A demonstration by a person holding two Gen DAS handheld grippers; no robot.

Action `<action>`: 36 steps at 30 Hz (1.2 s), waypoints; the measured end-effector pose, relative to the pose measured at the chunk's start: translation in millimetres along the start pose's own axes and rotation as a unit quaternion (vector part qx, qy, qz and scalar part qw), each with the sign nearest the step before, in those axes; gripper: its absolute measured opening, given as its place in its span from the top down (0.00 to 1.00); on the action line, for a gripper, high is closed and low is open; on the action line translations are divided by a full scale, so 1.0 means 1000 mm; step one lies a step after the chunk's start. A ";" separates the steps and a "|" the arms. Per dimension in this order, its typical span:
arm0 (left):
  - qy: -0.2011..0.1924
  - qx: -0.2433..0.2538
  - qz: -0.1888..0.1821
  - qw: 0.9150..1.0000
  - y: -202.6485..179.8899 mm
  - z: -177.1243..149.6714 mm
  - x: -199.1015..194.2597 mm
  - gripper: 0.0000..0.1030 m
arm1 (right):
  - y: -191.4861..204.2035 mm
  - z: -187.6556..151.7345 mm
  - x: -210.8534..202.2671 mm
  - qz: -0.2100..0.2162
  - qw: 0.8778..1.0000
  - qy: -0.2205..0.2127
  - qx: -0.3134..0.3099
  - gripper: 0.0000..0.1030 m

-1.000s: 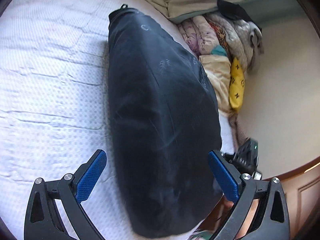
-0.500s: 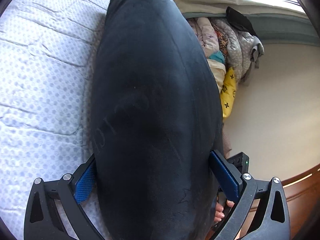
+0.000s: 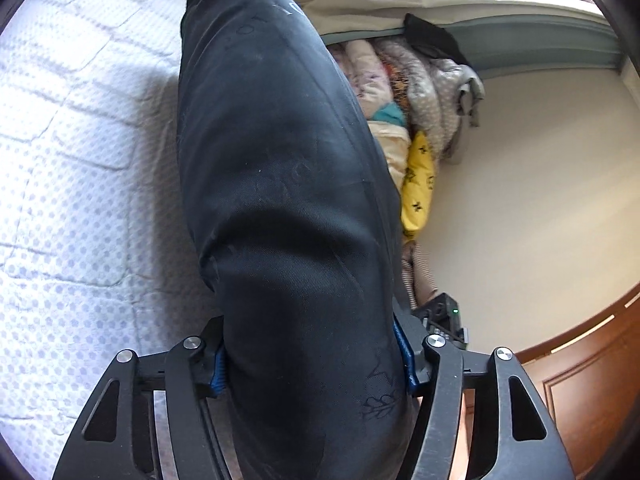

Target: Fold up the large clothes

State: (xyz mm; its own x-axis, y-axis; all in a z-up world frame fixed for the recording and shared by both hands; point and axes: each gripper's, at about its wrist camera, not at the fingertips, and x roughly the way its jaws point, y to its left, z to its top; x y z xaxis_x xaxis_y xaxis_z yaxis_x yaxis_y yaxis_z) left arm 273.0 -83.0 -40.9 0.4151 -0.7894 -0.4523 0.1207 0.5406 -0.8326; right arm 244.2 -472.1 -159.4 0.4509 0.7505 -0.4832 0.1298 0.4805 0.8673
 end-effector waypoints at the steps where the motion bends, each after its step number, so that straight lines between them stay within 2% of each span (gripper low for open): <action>1: -0.001 0.003 -0.005 1.000 -0.002 0.000 -0.002 0.36 | 0.004 -0.001 -0.001 0.003 1.000 -0.001 -0.007 0.67; 9: -0.029 0.030 -0.035 0.999 -0.022 0.014 -0.045 0.36 | 0.044 -0.011 0.010 0.037 0.998 0.002 -0.045 0.67; 14: -0.055 0.036 -0.029 0.997 -0.016 0.024 -0.091 0.36 | 0.085 -0.024 0.034 0.054 0.995 0.015 -0.077 0.67; 21: -0.100 0.005 0.003 0.995 0.030 0.028 -0.166 0.36 | 0.139 -0.050 0.109 0.051 0.990 0.064 -0.113 0.67; 25: -0.122 -0.024 0.012 0.992 0.065 0.028 -0.193 0.36 | 0.164 -0.063 0.145 0.050 0.987 0.076 -0.130 0.67; 29: -0.132 -0.068 0.045 0.988 0.105 0.028 -0.210 0.30 | 0.179 -0.072 0.172 0.035 0.986 0.078 -0.146 0.67; 32: -0.130 -0.112 0.086 0.981 0.126 0.029 -0.213 0.20 | 0.185 -0.077 0.190 0.007 0.984 0.081 -0.157 0.65; 34: -0.132 -0.110 0.117 0.978 0.123 0.030 -0.217 0.15 | 0.190 -0.079 0.202 -0.009 0.984 0.080 -0.158 0.57; 36: -0.137 -0.092 0.158 0.973 0.112 0.032 -0.222 0.15 | 0.191 -0.078 0.207 -0.022 0.984 0.080 -0.155 0.44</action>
State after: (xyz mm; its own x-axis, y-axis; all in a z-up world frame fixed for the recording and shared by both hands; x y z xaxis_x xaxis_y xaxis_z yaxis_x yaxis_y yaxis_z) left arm 223.5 161.9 -24.0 0.6332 -0.4708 -0.6144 -0.2061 0.6626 -0.7201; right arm 293.4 -189.8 -103.3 0.3028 0.7758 -0.5536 -0.1411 0.6109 0.7790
